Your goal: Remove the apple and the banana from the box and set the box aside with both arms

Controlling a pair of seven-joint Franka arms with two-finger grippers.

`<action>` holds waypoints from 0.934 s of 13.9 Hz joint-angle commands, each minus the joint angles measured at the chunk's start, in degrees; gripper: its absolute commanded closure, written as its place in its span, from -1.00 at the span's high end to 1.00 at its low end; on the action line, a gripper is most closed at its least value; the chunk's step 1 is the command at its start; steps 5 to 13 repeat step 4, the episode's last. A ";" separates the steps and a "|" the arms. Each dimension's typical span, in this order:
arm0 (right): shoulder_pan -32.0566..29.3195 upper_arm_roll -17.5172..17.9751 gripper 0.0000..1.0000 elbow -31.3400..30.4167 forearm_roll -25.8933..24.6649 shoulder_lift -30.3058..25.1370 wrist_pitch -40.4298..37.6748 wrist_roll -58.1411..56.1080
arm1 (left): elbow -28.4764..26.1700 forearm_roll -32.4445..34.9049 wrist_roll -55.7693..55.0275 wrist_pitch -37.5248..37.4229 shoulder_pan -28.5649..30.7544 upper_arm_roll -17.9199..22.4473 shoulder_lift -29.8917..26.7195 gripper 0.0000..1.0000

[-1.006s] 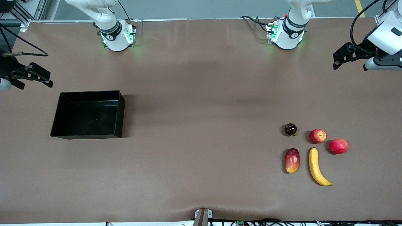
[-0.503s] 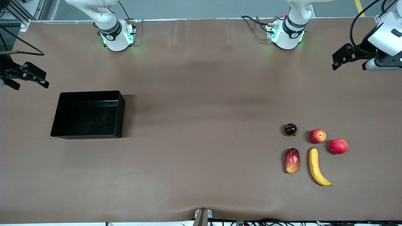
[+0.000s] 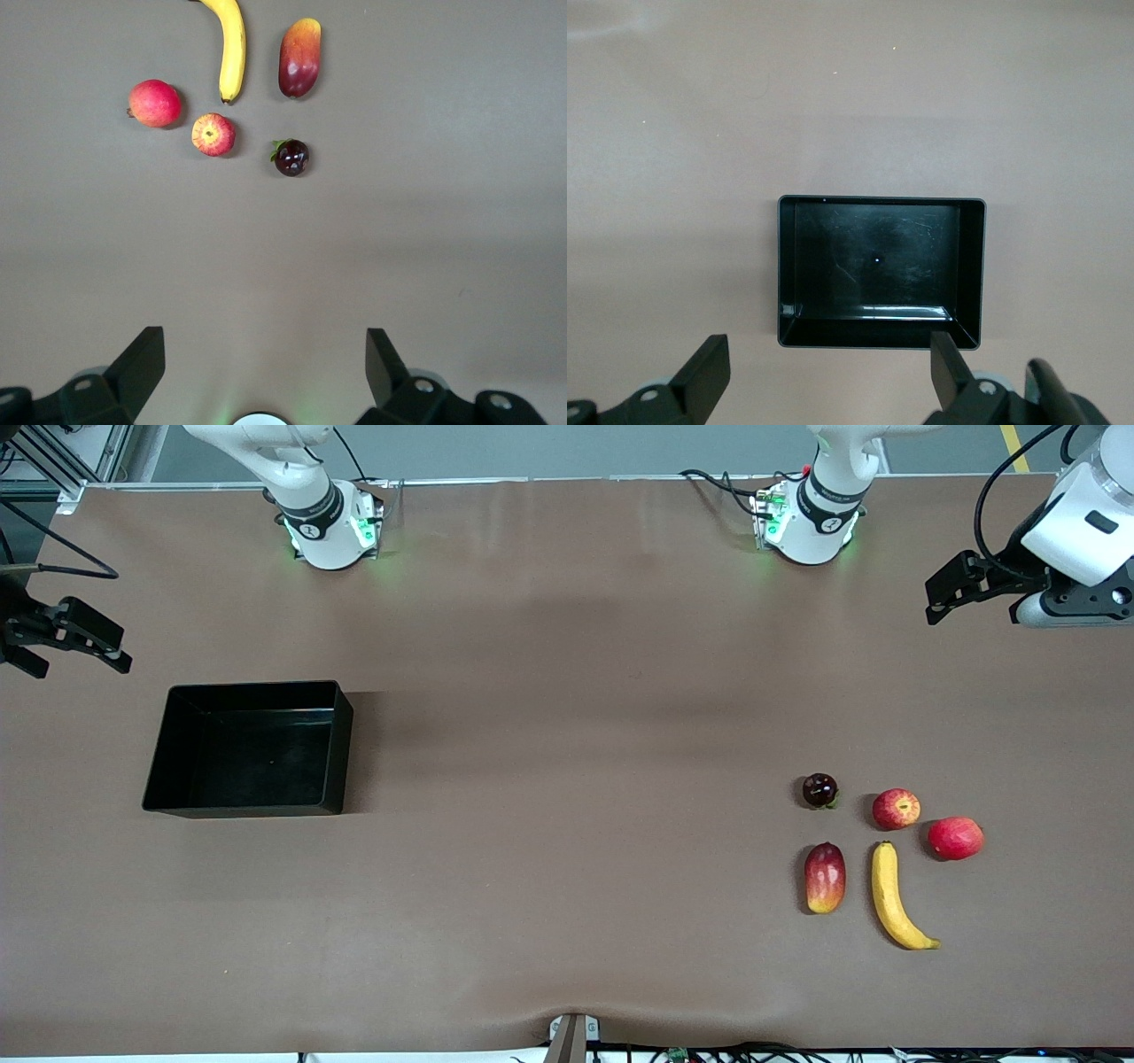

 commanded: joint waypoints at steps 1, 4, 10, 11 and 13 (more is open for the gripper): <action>-1.22 0.51 1.00 1.11 -0.08 0.31 -0.51 0.56 | 1.04 -0.29 -0.49 -0.25 0.78 -0.39 0.36 1.00; -1.49 0.51 1.00 1.11 -0.08 0.31 -0.69 0.56 | 1.22 0.41 -0.58 -0.16 0.69 -0.22 0.36 1.00; -1.49 0.51 1.00 1.11 -0.08 0.31 -0.69 0.56 | 1.22 0.41 -0.58 -0.16 0.69 -0.22 0.36 1.00; -1.49 0.51 1.00 1.11 -0.08 0.31 -0.69 0.56 | 1.22 0.41 -0.58 -0.16 0.69 -0.22 0.36 1.00; -1.49 0.51 1.00 1.11 -0.08 0.31 -0.69 0.56 | 1.22 0.41 -0.58 -0.16 0.69 -0.22 0.36 1.00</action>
